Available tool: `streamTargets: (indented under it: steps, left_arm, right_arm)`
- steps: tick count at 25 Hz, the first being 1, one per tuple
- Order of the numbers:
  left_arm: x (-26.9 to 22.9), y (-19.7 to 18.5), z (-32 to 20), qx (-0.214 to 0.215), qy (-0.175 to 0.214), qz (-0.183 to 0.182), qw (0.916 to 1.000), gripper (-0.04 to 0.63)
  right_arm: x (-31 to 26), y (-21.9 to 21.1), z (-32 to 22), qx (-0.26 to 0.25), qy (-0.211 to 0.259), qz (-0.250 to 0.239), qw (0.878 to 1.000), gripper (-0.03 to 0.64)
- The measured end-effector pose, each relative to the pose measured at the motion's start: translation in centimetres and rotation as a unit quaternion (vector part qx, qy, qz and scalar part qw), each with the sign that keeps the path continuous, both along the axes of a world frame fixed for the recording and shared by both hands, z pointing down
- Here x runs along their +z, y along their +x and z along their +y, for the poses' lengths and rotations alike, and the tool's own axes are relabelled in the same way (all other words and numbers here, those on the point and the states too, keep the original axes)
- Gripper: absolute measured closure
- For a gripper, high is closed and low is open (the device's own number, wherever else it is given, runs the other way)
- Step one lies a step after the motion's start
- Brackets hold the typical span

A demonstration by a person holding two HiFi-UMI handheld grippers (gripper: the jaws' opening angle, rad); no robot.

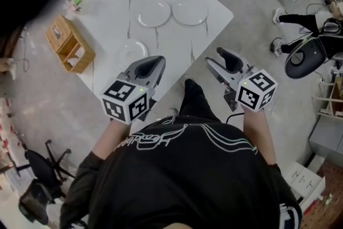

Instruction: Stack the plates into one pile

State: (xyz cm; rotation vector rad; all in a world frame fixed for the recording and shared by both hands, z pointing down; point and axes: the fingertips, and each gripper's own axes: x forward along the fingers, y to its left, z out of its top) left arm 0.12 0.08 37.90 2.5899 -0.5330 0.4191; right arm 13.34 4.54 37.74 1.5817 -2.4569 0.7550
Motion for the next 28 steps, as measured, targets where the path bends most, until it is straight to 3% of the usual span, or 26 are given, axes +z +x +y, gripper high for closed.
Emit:
streamTargets:
  steps: [6,12,22,28]
  left_arm:
    - [1.4,3.4,-4.7,-0.038,-0.009,-0.024,0.9989,0.572]
    - [2.7,7.3,-9.6,-0.057,-0.008,-0.053,0.9969,0.572]
    - [6.7,11.4,-14.8,-0.082,-0.035,-0.109,0.9901,0.572]
    - [10.2,12.8,-16.8,-0.092,-0.053,-0.144,0.9839,0.572]
  right_arm:
    - [2.3,5.1,-6.0,-0.024,-0.021,0.001,0.999,0.359]
    - [4.3,8.6,-11.6,-0.069,-0.048,0.032,0.996,0.357]
    - [8.7,13.1,-18.9,-0.140,-0.095,0.101,0.981,0.357]
    - [11.9,13.2,-20.9,-0.186,-0.129,0.109,0.968,0.357]
